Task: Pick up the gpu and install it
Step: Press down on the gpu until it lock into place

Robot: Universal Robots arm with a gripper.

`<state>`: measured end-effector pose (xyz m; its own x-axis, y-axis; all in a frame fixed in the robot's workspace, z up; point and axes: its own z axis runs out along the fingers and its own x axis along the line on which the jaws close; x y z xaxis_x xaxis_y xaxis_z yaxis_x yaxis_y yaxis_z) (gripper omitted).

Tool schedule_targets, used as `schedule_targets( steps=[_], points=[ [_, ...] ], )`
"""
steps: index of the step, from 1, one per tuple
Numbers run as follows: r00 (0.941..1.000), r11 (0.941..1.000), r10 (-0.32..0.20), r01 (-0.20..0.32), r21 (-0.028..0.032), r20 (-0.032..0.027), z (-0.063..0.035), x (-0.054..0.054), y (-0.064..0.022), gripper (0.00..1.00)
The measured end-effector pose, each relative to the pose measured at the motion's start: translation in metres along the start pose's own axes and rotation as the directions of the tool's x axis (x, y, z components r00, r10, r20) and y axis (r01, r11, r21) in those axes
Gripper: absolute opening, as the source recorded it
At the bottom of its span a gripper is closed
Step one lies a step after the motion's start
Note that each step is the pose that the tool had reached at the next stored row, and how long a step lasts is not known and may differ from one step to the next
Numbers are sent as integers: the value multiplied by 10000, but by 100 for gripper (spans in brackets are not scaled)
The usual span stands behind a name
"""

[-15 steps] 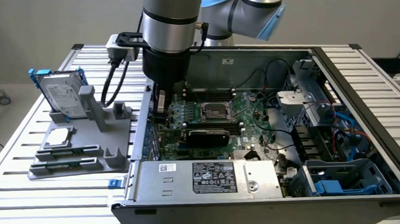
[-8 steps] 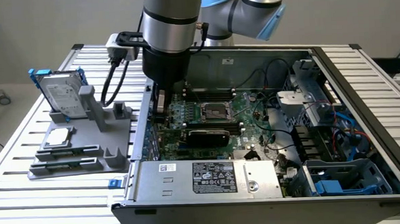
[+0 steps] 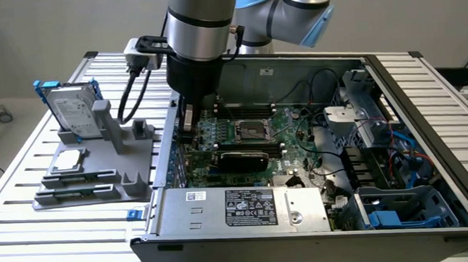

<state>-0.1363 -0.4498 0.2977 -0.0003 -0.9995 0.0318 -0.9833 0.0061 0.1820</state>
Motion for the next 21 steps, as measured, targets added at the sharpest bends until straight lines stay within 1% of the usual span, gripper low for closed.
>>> schedule_targets(
  steps=[3, 6, 17, 21],
  points=[
    [10000, 10000, 0, 0, -12, 4, -3, 0, 1, 11],
    [10000, 10000, 9, -9, -57, 14, -9, -1, 8, 11],
    [10000, 10000, 5, -5, -46, 11, -10, -2, 4, 11],
    [10000, 10000, 4, -4, -46, 11, -41, 0, -2, 11]
  ],
)
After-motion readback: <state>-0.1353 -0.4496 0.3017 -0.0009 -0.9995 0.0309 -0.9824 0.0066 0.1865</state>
